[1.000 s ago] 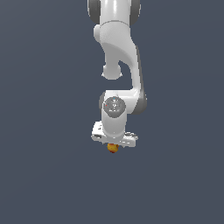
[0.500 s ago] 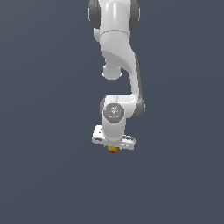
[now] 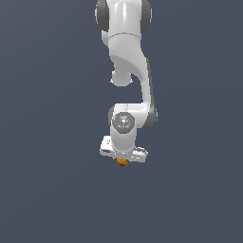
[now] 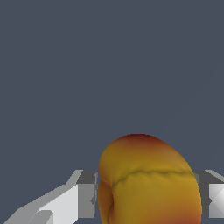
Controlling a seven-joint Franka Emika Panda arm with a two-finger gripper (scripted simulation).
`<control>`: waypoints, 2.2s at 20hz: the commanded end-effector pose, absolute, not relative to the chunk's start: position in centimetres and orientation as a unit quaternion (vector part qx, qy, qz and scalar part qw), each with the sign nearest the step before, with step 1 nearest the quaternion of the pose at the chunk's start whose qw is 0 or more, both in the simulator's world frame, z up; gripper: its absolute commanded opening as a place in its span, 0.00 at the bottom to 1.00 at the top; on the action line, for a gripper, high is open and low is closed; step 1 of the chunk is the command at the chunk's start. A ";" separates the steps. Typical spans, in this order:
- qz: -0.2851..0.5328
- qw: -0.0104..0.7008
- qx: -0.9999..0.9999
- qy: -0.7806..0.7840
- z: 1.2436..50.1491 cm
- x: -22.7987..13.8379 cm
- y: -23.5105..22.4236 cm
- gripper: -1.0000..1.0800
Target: Pick up the object and move it to a goal position.
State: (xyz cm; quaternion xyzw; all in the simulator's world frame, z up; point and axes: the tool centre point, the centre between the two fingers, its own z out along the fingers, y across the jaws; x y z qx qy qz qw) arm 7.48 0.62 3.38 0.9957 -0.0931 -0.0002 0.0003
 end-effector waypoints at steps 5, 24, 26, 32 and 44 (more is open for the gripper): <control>0.000 0.000 0.996 -0.093 3.4 7.1 1.0 0.00; 0.000 0.000 0.996 -0.093 4.6 -1.2 8.8 0.00; 0.000 0.000 0.996 -0.093 4.8 -2.7 10.2 0.00; 0.000 0.000 0.996 -0.092 5.5 -6.8 14.2 0.00; 0.000 0.000 0.996 -0.092 6.1 -11.1 18.8 0.00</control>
